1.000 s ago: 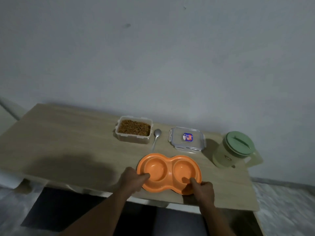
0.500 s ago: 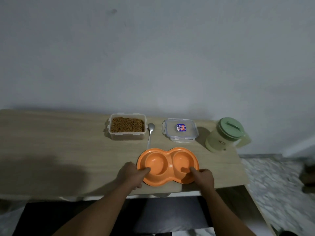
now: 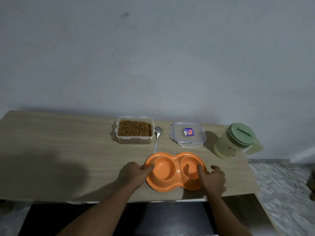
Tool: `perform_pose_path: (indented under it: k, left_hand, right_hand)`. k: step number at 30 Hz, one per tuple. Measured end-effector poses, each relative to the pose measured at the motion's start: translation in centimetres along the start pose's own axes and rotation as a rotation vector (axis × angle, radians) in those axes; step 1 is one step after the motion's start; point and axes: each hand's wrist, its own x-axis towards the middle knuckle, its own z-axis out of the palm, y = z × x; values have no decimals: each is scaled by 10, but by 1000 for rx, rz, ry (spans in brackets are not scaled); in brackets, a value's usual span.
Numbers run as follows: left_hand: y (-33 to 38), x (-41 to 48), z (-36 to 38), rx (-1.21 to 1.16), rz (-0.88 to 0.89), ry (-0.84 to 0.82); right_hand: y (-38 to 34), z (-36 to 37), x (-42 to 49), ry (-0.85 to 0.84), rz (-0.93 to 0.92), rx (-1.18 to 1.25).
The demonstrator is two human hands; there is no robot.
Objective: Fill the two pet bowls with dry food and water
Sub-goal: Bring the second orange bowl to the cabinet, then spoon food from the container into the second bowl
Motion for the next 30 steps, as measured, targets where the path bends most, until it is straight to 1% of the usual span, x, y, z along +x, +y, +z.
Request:
perform_pose_path:
  k: [2, 4, 7, 8, 10, 12, 14, 17, 20, 24, 28, 30]
  left_hand:
    - [2, 13, -11, -90, -12, 169]
    - [3, 28, -26, -213, -45, 325]
    - [14, 41, -54, -393, -59, 478]
    - [18, 44, -62, -426, -66, 518]
    - [23, 53, -76, -447, -56, 562]
    - [23, 66, -83, -416, -11, 550]
    - [18, 78, -87, -357, 27, 523]
    - [8, 99, -86, -305, 76, 452]
    - [-6, 119, -78, -454, 60, 392]
    - [5, 115, -80, -675, 11, 341]
    - [4, 117, -80, -720, 1, 345]
    - [4, 117, -81, -717, -8, 358]
  right_hand:
    - [-27, 9, -2, 27, -178, -93]
    - [-58, 24, -3, -37, -336, -144]
    - [-99, 50, -7, -186, -457, -125]
    - [-108, 60, -8, -223, -495, -136]
    - [-124, 78, -11, -320, -504, -172]
    - [-135, 91, -10, -399, -488, -224]
    - [-143, 97, -9, -392, -494, -279]
    - [-158, 110, -3, -361, -478, -268]
    - [-165, 129, 11, -353, -373, -238]
    - [-173, 144, 25, -355, -267, -177]
    - [-181, 144, 37, -343, -229, -76]
    - [-185, 136, 42, -338, -279, 11]
